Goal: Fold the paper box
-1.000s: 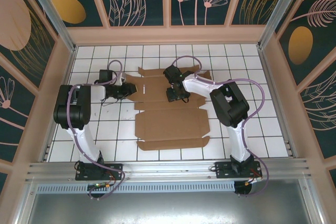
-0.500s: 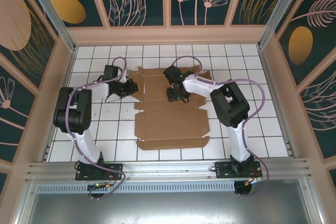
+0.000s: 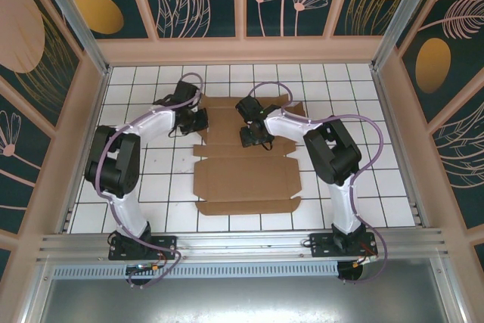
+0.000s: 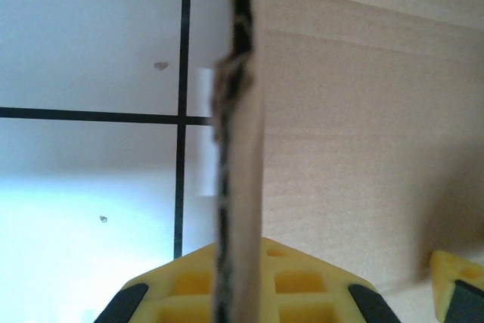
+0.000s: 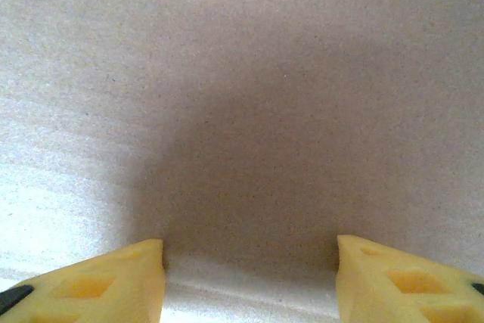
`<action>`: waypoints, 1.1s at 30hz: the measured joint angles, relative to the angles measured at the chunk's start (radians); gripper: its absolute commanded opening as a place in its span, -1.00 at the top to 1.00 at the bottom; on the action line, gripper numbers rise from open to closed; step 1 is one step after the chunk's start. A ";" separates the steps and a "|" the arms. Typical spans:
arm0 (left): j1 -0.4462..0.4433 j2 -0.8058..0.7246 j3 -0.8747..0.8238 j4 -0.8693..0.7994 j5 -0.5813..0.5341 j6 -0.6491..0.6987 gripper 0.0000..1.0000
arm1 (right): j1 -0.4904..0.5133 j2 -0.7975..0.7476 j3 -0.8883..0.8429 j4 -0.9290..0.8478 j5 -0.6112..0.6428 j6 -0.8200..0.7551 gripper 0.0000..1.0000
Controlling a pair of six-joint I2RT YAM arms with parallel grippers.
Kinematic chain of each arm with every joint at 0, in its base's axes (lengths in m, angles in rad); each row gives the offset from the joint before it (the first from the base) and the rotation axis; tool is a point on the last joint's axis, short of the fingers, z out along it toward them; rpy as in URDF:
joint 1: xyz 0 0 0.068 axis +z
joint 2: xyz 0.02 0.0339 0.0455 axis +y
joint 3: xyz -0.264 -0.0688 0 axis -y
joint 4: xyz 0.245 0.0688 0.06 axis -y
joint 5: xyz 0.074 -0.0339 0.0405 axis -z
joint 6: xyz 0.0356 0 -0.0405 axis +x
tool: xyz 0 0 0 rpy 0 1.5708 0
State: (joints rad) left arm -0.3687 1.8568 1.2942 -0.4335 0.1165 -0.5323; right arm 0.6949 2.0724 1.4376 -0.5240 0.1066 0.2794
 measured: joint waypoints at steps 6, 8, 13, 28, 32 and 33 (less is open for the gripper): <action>-0.112 0.143 0.206 -0.180 -0.224 -0.034 1.00 | 0.001 -0.004 -0.009 0.016 0.007 0.023 -0.16; -0.139 0.211 0.289 -0.247 -0.286 -0.039 1.00 | 0.001 -0.003 -0.009 0.018 0.011 0.032 -0.16; -0.198 0.346 0.479 -0.404 -0.422 -0.045 1.00 | 0.003 -0.003 -0.009 0.022 0.021 0.053 -0.17; -0.241 0.397 0.634 -0.544 -0.447 -0.057 0.13 | 0.005 -0.011 -0.028 0.047 0.028 0.068 -0.20; -0.227 0.270 0.520 -0.449 -0.341 -0.049 -0.08 | 0.005 -0.013 -0.033 0.051 0.029 0.067 -0.21; -0.215 0.221 0.473 -0.418 -0.306 -0.048 -0.06 | 0.005 -0.013 -0.033 0.052 0.029 0.067 -0.21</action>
State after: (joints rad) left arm -0.5838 2.0781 1.7676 -0.8516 -0.1894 -0.5804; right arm 0.7002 2.0590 1.4044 -0.4721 0.1352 0.3466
